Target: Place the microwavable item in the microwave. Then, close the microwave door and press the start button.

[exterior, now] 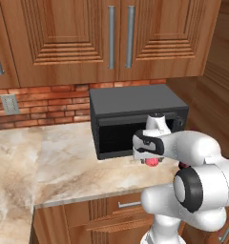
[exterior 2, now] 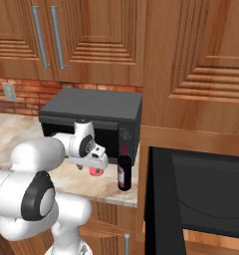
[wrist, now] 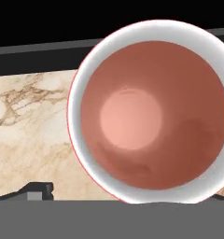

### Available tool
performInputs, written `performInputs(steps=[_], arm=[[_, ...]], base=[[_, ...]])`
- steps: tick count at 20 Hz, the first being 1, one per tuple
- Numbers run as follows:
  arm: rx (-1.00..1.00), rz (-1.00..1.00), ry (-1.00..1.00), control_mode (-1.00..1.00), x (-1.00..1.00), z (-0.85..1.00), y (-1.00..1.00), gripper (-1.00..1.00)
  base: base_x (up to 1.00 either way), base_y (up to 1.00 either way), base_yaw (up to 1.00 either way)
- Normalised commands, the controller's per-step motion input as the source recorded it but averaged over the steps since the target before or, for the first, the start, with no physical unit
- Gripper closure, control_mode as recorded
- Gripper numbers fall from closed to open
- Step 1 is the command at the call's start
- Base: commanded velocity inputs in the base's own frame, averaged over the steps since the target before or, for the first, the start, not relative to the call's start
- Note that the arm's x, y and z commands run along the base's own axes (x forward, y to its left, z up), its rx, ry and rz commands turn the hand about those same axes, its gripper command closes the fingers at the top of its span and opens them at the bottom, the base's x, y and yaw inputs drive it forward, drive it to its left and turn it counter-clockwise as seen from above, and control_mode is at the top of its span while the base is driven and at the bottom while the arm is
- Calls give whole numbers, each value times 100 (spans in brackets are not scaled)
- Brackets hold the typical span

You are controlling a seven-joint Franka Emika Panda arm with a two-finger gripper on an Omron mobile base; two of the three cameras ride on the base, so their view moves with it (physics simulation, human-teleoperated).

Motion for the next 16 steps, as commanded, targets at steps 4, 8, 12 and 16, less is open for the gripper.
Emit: performInputs(steps=[4, 8, 12, 16], arm=[[0, 0, 0, -100, 4, -28, 0, -100], [0, 0, 0, -100, 0, -29, 0, 100], [0, 0, 0, -100, -7, -28, 0, 100], [0, 0, -1, -100, -8, -23, 0, 100]], base=[[0, 0, 0], [0, 0, 0], [0, 0, 0], [0, 0, 0]])
